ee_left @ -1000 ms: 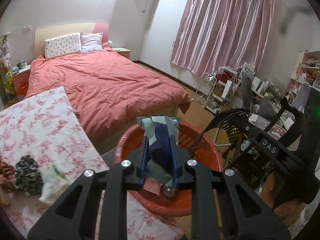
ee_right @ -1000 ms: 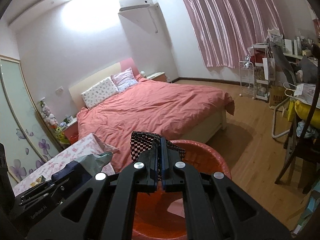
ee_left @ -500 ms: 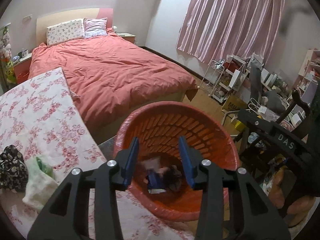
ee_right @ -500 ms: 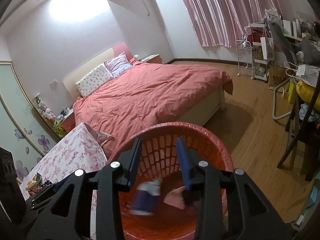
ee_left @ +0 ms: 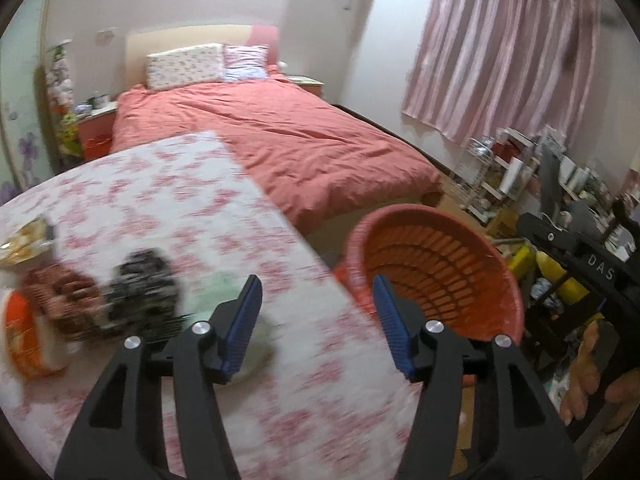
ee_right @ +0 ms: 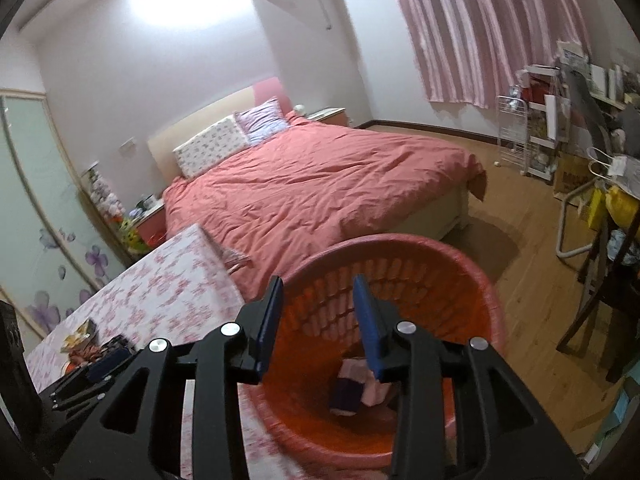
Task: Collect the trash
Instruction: 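Move both open tools back over the items on the bed, then grasp the light green cloth with the right tool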
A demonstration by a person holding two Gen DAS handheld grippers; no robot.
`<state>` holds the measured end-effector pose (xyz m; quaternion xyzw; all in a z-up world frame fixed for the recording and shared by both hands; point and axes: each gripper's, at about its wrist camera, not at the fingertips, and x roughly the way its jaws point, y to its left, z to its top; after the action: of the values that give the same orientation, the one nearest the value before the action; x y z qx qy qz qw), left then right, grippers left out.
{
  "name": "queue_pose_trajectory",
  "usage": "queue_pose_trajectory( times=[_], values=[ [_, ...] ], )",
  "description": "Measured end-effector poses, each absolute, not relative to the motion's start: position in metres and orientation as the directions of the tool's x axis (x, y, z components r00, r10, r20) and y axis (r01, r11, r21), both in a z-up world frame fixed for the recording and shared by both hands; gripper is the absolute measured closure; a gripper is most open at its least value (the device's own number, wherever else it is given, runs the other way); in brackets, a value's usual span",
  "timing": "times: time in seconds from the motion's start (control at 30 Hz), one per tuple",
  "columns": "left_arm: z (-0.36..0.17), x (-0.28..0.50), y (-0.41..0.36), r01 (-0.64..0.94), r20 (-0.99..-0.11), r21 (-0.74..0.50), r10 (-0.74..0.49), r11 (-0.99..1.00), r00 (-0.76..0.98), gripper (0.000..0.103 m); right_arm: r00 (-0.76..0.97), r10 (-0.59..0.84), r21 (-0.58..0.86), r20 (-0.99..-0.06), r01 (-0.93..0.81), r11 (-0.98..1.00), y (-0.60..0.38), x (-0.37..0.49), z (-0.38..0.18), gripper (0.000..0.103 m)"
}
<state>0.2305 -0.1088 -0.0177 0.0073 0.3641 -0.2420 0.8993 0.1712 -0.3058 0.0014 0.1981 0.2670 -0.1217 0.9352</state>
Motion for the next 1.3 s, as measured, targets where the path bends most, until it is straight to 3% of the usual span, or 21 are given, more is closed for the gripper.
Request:
queue_pose_trajectory(
  times=[0.43,0.53,0.93,0.97,1.1,1.17,1.3],
  values=[
    [-0.004,0.211,0.050,0.147,-0.619,-0.078,-0.163,0.986,0.768,0.029,0.808,0.042,0.265,-0.587,0.142,0.954,-0.199,0.205,-0.011,0.066],
    [-0.008,0.211,0.080,0.089,-0.632,-0.094,-0.128,0.992,0.764,0.026,0.799,0.061,0.231,-0.598,0.100,0.968,-0.173,0.215,-0.018,0.049],
    [-0.028,0.220,0.071,0.051,-0.638,-0.006,-0.043,0.999,0.769,0.016,0.715,0.030,0.111,-0.699,0.068,0.992,-0.128,0.242,-0.056,0.043],
    [-0.030,0.220,0.068,0.050,-0.640,0.003,-0.037,0.999,0.767,0.016,0.708,0.025,0.106,-0.706,0.071,0.992,-0.127,0.243,-0.059,0.045],
    [-0.038,0.226,0.061,0.024,-0.647,0.047,0.012,0.999,0.762,0.016,0.689,0.049,0.134,-0.723,0.070,0.989,-0.131,0.244,-0.064,0.079],
    [-0.042,0.228,0.061,0.010,-0.652,0.056,0.030,0.998,0.758,0.016,0.688,0.061,0.150,-0.723,0.070,0.986,-0.135,0.242,-0.065,0.090],
    [-0.046,0.230,0.065,-0.022,-0.655,0.068,0.062,0.997,0.753,0.016,0.696,0.079,0.174,-0.713,0.066,0.983,-0.137,0.239,-0.063,0.096]
  ],
)
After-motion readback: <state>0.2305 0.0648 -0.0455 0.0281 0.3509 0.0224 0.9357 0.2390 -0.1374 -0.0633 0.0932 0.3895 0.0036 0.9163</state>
